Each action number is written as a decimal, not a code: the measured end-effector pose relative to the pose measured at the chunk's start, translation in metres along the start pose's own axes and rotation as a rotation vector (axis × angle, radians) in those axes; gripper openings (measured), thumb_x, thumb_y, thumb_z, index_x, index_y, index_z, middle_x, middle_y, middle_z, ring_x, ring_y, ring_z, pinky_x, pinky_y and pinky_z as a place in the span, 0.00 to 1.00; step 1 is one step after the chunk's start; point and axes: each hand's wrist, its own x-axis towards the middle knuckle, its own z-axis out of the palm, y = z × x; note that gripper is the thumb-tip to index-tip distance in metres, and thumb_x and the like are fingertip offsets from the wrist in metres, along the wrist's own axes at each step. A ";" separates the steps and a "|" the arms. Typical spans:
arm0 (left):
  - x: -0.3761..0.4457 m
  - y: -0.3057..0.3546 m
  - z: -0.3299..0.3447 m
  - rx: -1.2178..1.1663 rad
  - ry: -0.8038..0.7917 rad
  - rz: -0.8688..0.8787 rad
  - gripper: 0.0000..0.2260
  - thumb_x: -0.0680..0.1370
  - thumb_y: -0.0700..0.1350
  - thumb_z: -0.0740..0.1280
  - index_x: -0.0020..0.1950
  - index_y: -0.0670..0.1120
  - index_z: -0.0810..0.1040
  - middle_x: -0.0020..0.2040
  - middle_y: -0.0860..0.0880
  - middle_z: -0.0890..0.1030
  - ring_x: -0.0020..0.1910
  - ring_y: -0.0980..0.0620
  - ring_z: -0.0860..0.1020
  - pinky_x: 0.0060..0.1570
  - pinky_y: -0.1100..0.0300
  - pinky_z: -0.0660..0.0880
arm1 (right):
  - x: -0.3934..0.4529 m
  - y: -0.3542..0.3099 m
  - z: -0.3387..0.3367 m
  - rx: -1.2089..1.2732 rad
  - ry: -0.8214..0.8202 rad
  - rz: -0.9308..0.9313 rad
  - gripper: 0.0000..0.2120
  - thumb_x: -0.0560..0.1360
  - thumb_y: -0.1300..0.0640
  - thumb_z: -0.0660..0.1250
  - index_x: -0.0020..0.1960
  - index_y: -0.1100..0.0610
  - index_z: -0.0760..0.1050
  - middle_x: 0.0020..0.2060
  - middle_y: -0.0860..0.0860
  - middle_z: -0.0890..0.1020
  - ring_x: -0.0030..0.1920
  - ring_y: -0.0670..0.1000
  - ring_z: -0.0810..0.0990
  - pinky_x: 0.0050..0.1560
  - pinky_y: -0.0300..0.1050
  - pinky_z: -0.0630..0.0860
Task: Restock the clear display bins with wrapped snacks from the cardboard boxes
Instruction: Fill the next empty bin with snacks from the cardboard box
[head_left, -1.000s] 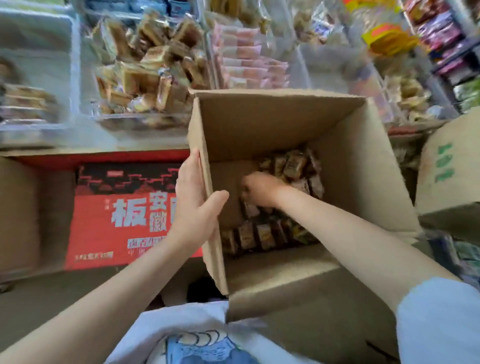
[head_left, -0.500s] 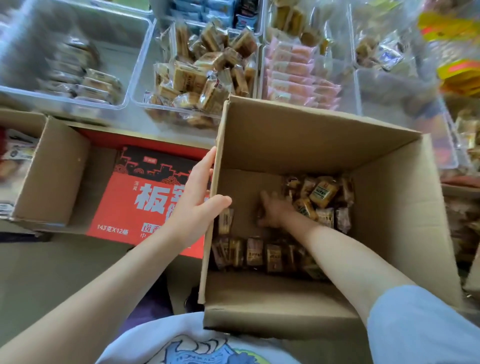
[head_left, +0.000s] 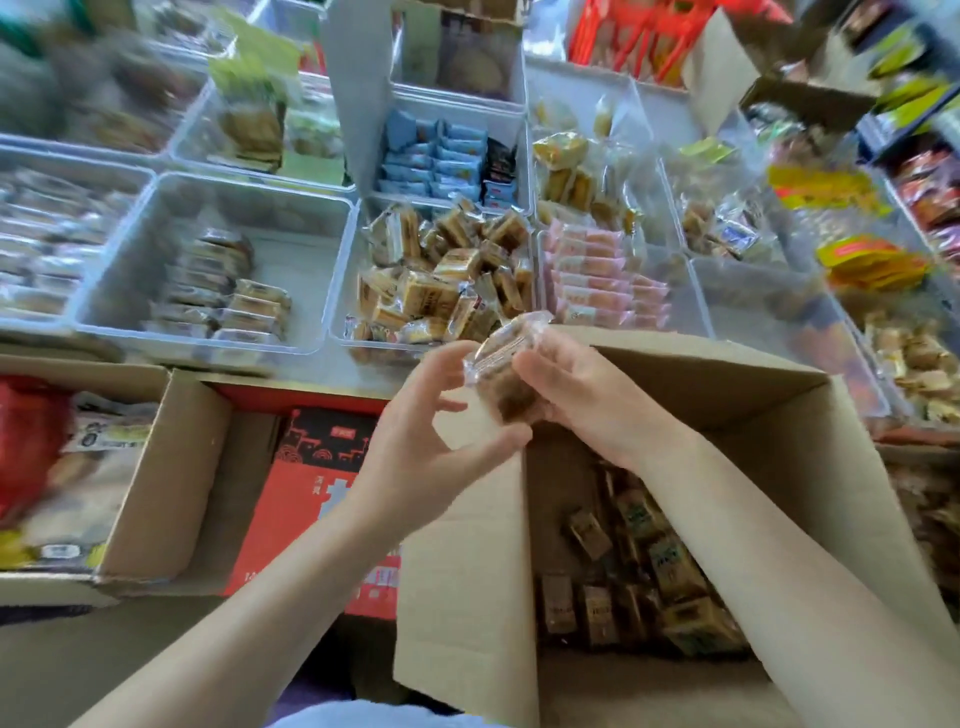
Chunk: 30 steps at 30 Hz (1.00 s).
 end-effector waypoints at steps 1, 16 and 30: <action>0.010 0.000 -0.017 -0.047 0.053 -0.023 0.24 0.73 0.52 0.77 0.66 0.51 0.74 0.57 0.53 0.82 0.55 0.54 0.82 0.52 0.62 0.78 | 0.013 -0.010 0.014 -0.019 0.014 -0.004 0.31 0.74 0.37 0.64 0.66 0.58 0.71 0.55 0.55 0.84 0.56 0.57 0.83 0.60 0.60 0.79; 0.135 -0.152 -0.284 0.789 -0.216 0.053 0.30 0.71 0.53 0.77 0.70 0.48 0.70 0.53 0.48 0.82 0.55 0.45 0.78 0.52 0.53 0.71 | 0.288 -0.024 0.179 -1.035 -0.047 -0.116 0.18 0.78 0.54 0.68 0.67 0.53 0.72 0.55 0.52 0.79 0.57 0.53 0.76 0.56 0.46 0.73; 0.217 -0.310 -0.298 1.132 -0.488 -0.042 0.23 0.80 0.55 0.60 0.72 0.47 0.70 0.75 0.45 0.68 0.74 0.44 0.66 0.71 0.45 0.62 | 0.483 0.044 0.153 -0.937 0.259 0.240 0.14 0.75 0.64 0.66 0.60 0.60 0.73 0.58 0.58 0.76 0.58 0.61 0.76 0.57 0.50 0.72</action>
